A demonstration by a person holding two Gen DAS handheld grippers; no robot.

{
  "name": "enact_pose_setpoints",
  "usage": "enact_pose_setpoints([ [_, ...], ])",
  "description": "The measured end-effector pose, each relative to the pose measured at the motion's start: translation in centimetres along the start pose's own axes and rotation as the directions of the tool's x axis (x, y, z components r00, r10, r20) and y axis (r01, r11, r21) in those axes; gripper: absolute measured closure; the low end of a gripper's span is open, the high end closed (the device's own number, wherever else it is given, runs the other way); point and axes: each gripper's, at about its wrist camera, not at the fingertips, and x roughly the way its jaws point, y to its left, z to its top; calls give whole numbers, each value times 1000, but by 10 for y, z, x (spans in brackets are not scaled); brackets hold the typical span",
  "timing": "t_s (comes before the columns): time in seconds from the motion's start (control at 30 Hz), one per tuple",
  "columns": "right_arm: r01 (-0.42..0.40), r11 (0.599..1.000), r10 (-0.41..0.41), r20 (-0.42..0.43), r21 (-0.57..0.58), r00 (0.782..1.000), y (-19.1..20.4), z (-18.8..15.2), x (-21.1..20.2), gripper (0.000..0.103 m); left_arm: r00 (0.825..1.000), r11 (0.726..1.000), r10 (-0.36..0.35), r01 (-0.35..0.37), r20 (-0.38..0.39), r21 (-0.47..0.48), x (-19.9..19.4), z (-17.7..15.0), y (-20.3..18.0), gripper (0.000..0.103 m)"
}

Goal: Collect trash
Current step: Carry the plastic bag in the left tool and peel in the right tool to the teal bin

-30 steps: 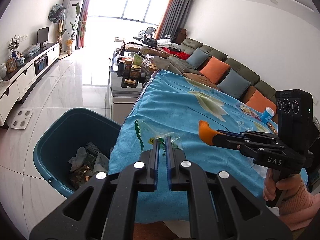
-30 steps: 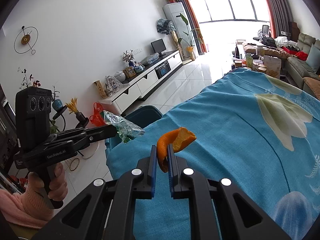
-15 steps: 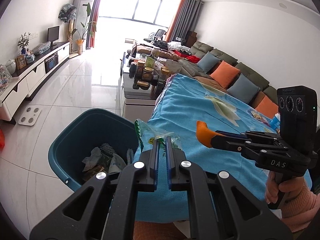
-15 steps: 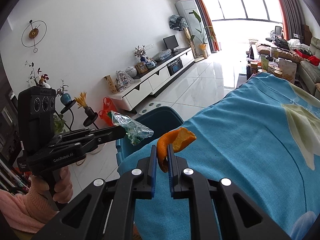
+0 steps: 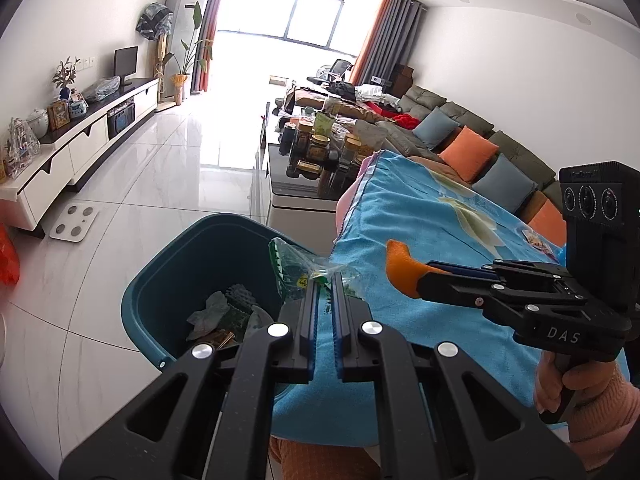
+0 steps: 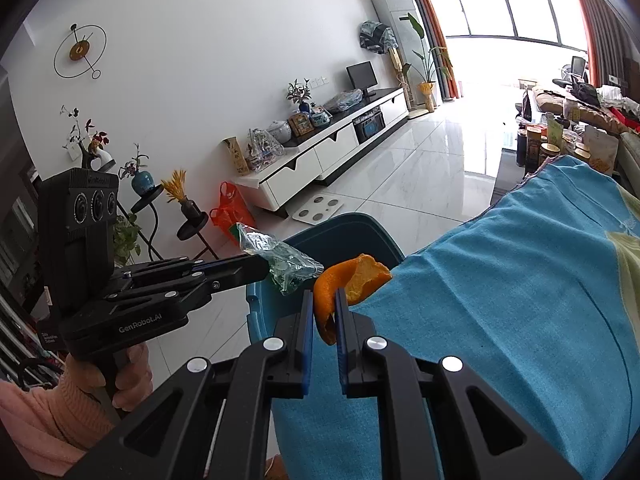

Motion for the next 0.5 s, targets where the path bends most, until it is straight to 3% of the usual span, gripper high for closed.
enact_pose_setpoints([
  [0.5,-16,1000,15,-47,-7,999,3,8,29,94,999,999,41,-42,-15,-33,9,-3,14,96],
])
